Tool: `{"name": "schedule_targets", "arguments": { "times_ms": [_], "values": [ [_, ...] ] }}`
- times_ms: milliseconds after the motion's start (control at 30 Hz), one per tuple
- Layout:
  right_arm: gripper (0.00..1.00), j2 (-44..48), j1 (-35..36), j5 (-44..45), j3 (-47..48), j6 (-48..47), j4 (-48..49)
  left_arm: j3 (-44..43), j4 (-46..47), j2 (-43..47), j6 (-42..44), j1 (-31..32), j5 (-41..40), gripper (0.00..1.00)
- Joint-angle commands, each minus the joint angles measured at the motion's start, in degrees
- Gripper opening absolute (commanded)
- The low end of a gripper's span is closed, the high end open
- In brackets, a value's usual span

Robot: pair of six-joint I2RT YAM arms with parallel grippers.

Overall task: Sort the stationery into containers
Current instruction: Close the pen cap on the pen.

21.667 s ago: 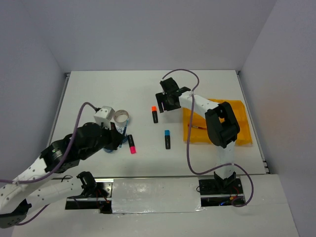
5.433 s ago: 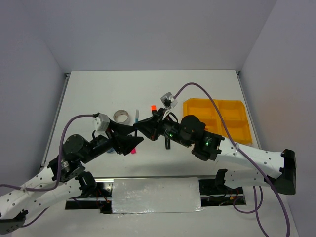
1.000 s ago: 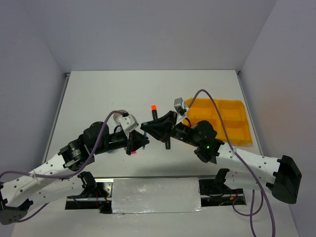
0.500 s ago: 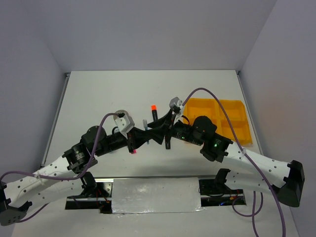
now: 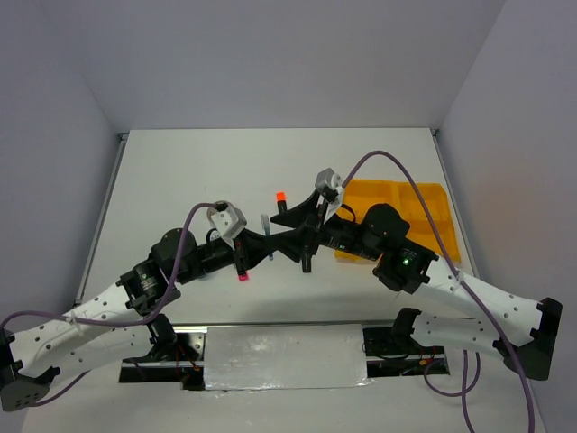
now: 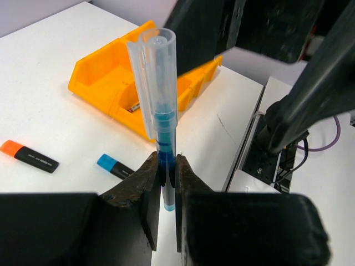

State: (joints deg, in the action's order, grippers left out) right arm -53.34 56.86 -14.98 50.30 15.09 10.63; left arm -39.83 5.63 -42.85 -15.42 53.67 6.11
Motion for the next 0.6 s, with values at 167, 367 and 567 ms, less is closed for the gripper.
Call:
{"name": "schedule_targets", "arguments": {
  "times_ms": [167,367,567],
  "values": [
    [0.52,-2.6,-0.1,1.5,6.6,-3.3,-2.3,0.6,3.7,1.4,-0.9,-0.2,1.6,0.0],
    [0.34,-3.1,-0.1,1.1,6.6,-3.7,-1.8,0.5,3.7,1.0,-1.0,-0.1,2.2,0.0],
    [0.14,-3.3,-0.2,0.2,6.3,-3.8,-1.1,0.2,3.5,0.8,-1.2,-0.1,2.5,0.0]
  ]
}}
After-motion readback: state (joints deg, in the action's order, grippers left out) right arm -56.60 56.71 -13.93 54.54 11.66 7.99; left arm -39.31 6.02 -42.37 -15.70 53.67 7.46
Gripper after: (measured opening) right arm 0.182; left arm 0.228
